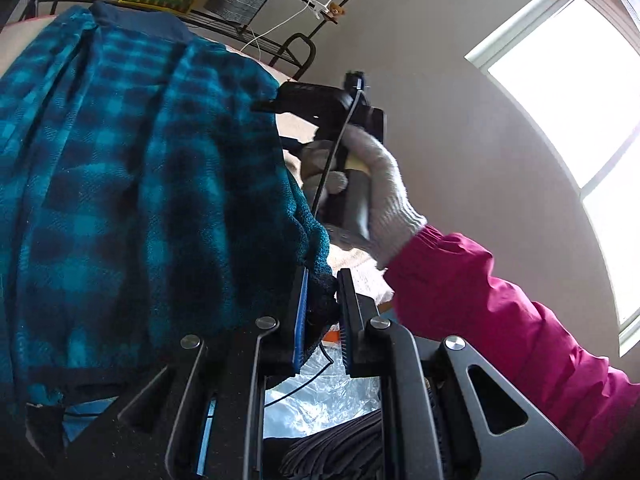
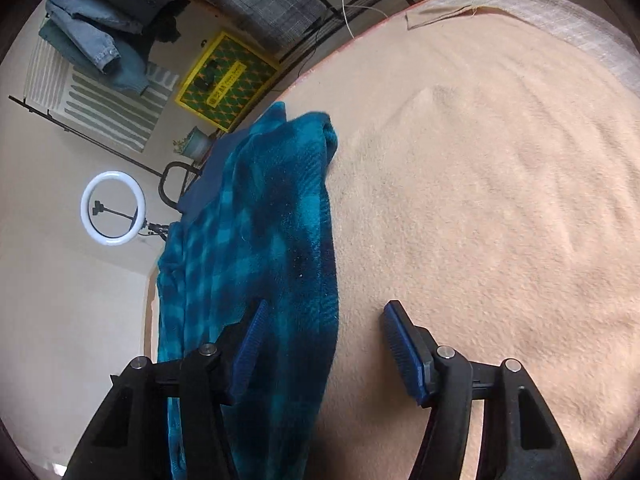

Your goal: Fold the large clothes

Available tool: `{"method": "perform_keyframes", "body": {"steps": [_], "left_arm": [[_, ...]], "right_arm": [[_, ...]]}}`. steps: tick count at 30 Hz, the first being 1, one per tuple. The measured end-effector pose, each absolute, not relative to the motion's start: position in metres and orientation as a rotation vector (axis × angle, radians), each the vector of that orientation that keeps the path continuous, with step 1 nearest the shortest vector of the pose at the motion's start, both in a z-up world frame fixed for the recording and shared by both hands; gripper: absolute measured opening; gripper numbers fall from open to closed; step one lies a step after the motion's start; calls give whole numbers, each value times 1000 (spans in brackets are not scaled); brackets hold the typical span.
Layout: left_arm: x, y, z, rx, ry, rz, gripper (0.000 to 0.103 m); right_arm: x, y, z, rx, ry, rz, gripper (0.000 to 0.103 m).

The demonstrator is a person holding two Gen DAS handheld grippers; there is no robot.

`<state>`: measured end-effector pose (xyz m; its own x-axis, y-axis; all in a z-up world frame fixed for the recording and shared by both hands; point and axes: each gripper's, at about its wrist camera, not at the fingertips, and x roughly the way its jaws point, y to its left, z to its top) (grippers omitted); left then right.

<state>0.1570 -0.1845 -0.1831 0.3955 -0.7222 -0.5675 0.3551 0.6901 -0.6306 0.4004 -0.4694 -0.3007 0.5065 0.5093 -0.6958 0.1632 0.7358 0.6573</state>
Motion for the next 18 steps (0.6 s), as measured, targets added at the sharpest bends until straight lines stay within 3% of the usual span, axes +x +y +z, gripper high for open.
{"method": "perform_keyframes", "body": {"steps": [2,3,4,7,18], "left_arm": [[154,-179,-183,-467,929,-705,12],[154,-175,-184,-478,924,-699,12],[154,-170,-184,-492,918,-692,12],[151,-157,-185,-536,909,-679,12],[138,-100,-198,-664,911,-632,10]], "right_arm": [[408,-455,-302,692,1058,229,45],[412,-449,-300,657,1069,227,20],[415,-443,-299,643,1092,237,12],[418,-429,-282,579,1077,224,5],[418,-357,-207,253,1005,125,3]]}}
